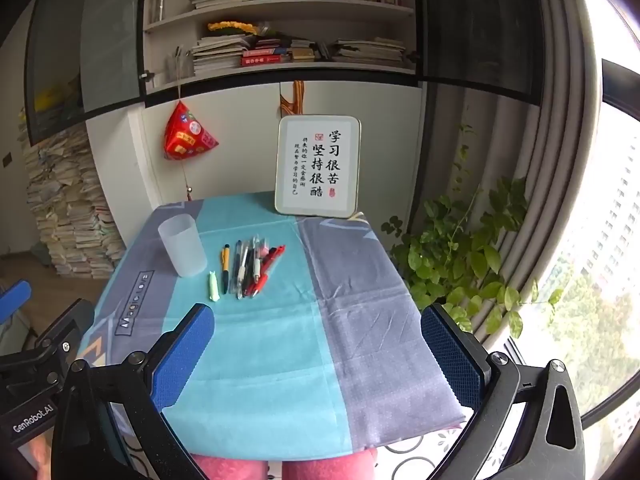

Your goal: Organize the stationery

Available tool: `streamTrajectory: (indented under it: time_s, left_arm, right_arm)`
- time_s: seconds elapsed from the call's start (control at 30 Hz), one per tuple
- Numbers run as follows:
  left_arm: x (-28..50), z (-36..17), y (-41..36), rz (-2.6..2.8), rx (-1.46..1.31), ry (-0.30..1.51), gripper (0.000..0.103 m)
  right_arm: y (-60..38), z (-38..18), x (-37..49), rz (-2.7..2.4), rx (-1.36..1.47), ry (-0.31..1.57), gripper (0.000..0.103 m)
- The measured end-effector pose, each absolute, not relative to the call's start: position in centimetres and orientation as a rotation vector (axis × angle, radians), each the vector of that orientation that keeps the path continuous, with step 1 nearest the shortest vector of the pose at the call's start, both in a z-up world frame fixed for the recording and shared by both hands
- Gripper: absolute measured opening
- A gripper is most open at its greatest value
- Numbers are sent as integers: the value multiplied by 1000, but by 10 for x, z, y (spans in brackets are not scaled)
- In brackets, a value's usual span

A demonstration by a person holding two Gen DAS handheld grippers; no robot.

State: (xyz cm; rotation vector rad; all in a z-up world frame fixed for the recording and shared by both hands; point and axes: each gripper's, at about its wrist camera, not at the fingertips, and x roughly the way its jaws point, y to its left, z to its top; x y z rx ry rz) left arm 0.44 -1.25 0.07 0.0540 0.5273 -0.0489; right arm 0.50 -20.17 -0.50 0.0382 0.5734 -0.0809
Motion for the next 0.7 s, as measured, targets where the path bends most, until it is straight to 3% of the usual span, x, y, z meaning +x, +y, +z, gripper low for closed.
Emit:
streamTrajectory:
  time_s: [0.7]
  left_arm:
    - [10,-8,-9,-40,52,559,102]
  right_arm:
    - [-201,-12,12,-78,43,591,103]
